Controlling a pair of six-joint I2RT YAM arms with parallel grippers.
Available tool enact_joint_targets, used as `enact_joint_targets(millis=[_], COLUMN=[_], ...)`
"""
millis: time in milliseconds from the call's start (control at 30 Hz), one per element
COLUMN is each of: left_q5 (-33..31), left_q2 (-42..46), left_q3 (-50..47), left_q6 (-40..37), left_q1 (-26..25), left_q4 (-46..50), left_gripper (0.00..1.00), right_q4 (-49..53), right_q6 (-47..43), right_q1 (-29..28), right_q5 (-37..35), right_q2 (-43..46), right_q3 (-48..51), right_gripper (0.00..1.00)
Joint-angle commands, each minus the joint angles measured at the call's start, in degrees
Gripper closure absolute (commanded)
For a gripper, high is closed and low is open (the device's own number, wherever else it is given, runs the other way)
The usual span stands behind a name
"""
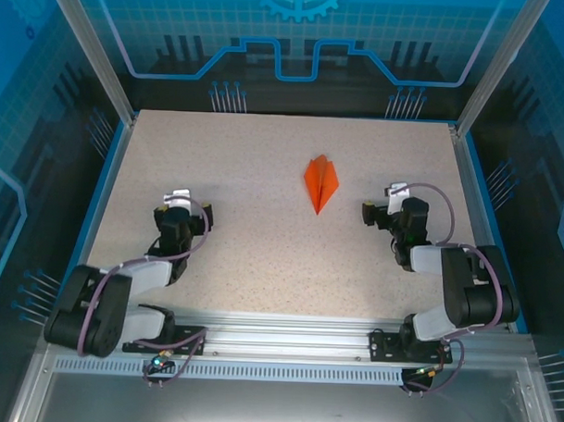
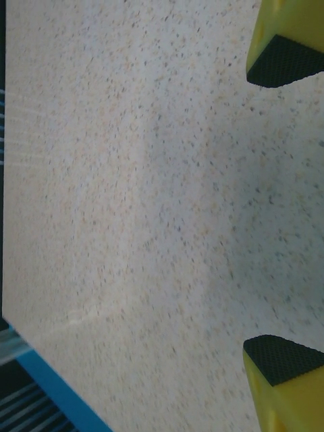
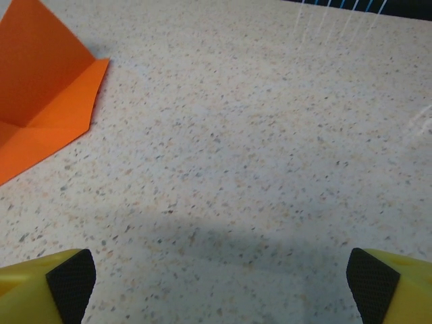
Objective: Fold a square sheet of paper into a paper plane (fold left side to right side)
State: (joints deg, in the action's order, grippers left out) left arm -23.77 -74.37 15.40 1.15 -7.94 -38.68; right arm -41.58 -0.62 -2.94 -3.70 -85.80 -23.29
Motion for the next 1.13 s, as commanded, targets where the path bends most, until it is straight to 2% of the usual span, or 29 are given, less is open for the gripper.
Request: enact_joint_targets(millis=[0, 67, 133, 233, 267, 333, 1100], left_q5=[6.1, 6.5, 8.6, 8.8, 10.2, 12.3, 12.6], left_q2=[-5.7, -9.8, -8.9, -13.7, -12.4, -12.7, -12.8], left_q3=[3.1, 3.2, 3.3, 4.5, 6.2, 7.2, 7.3], left_q6=[-3.7, -4.5, -3.0, -2.1, -1.4, 0.1, 0.2], left_q1=[0.9, 0.9, 2.4, 3.6, 4.1, 6.0, 6.2], left_q4=[-11.0, -15.3, -13.3, -16.3, -10.2, -8.9, -9.1], left_gripper=[0.01, 0.02, 0.02, 0.01, 0.02, 0.02, 0.02], right_q4=[-2.0, -1.9, -1.9, -1.9, -1.9, -1.9, -1.7], right_q6=[0.4, 0.4, 0.4, 0.4, 0.4, 0.4, -0.2], right_q1=[0.7, 0.7, 0.6, 0.6, 0.6, 0.7, -0.4], right_q5=[2.8, 2.8, 2.8, 2.7, 2.7, 2.7, 1.0], right_q2=[-0.3, -0.3, -0.3, -0.4, -0.3, -0.3, -0.4], right_q3=[-1.1, -1.1, -1.1, -1.1, -1.1, -1.1, -1.3], right_gripper=[0.00, 0.00, 0.00, 0.00, 0.01, 0.01, 0.00])
